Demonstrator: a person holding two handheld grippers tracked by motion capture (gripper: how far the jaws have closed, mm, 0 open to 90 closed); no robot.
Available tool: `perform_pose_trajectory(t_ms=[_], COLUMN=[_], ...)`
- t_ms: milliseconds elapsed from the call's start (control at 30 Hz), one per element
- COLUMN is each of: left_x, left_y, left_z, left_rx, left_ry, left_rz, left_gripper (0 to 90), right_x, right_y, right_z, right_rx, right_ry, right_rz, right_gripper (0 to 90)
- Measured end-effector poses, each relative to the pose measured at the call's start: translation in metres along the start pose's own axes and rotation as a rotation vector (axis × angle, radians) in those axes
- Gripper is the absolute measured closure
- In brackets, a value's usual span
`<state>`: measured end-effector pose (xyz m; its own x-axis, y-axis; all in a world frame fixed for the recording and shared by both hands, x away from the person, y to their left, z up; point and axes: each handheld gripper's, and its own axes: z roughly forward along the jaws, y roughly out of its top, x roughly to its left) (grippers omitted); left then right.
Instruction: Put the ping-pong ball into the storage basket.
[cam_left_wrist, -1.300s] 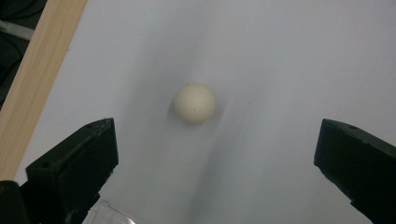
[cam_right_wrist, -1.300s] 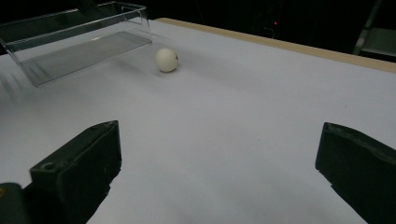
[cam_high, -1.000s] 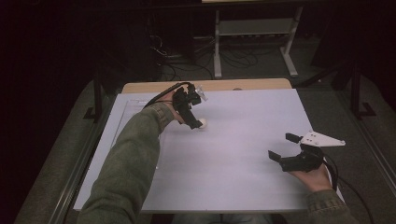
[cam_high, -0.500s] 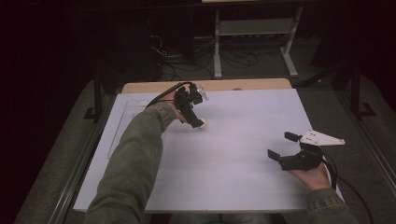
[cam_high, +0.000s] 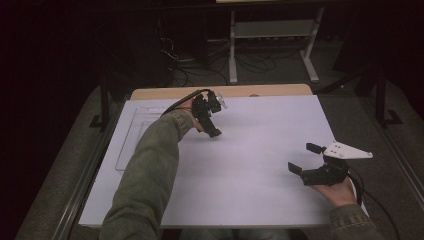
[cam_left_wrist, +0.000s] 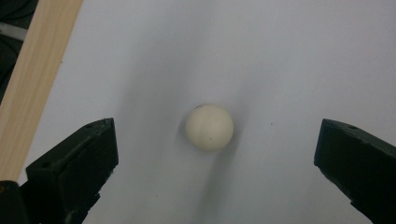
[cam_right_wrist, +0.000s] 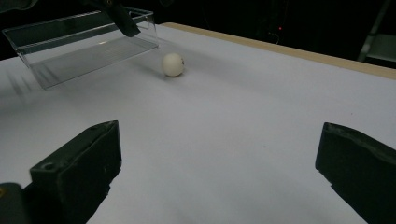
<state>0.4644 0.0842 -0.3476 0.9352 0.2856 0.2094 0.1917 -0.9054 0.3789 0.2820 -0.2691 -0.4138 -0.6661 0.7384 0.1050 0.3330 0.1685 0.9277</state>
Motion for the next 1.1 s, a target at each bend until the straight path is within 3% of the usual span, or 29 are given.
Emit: perform_pose_trajectory(t_ms=[667,867,1100], left_x=[0.000,0.003,0.005], left_y=[0.001,0.001,-0.002], left_z=[0.024,0.033,0.046], left_rx=[0.050,0.043,0.071], left_ry=[-0.011,-0.030,-0.065], left_rz=[0.021,0.023,0.024], left_gripper=[0.0,0.0,0.0], right_x=[0.000,0.000,0.001], right_y=[-0.002,-0.003,-0.004], right_z=[0.002,0.002,0.001], right_rx=[0.017,0.028,0.032], right_ry=[0.008,0.011,0.007], right_rz=[-0.008,-0.015,-0.014], right_gripper=[0.0,0.0,0.0])
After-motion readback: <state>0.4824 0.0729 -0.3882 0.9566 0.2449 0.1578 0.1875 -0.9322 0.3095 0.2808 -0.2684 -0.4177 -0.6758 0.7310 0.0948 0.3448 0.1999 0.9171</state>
